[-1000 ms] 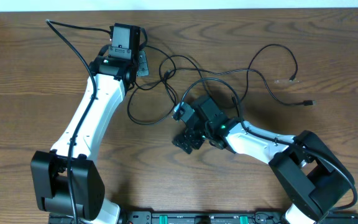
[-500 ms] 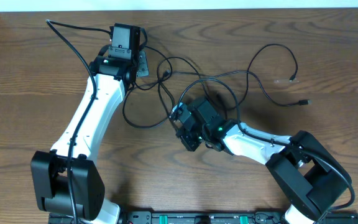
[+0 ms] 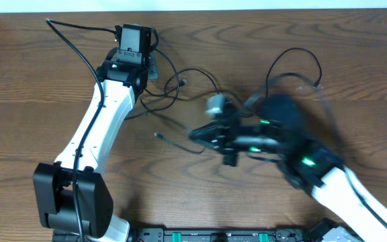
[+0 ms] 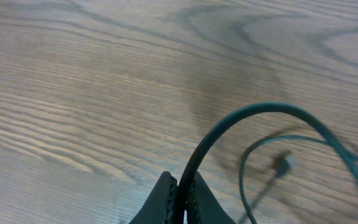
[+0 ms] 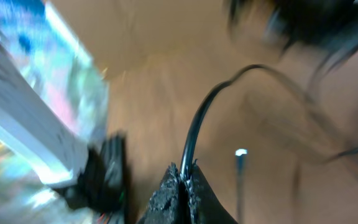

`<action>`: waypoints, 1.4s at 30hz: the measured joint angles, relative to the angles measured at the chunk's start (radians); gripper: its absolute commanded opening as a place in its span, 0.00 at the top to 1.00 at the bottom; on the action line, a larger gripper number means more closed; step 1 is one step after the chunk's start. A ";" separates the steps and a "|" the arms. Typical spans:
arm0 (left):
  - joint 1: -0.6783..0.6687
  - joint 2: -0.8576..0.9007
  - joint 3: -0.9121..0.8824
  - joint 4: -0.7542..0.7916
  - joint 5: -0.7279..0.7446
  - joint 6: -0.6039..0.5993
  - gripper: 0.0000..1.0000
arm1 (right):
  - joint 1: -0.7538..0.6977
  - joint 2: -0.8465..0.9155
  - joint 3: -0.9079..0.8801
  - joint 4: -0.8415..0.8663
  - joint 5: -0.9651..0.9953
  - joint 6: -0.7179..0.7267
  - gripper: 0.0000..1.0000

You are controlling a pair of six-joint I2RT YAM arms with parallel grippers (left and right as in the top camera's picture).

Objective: Untangle cables

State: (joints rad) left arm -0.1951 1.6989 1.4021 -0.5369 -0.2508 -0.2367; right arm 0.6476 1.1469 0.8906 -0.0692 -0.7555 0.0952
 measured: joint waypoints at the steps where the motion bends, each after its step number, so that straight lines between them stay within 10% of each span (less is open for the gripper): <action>1: 0.002 0.000 0.000 0.000 -0.006 0.000 0.92 | -0.021 -0.045 0.000 0.000 0.012 0.000 0.99; 13: 0.064 0.000 0.000 -0.035 -0.025 0.000 0.92 | -0.467 -0.349 0.000 -0.066 0.297 0.079 0.99; 28: 0.250 0.000 0.000 -0.039 -0.025 0.000 0.92 | -1.075 -0.333 0.000 -0.074 0.202 0.275 0.99; 42: 0.441 0.000 0.000 -0.035 -0.025 0.000 0.92 | -1.298 -0.101 0.000 -0.091 0.073 0.292 0.99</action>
State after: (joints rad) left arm 0.2462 1.6993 1.4021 -0.5720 -0.2760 -0.2367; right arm -0.6506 1.0462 0.8906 -0.1600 -0.6823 0.3870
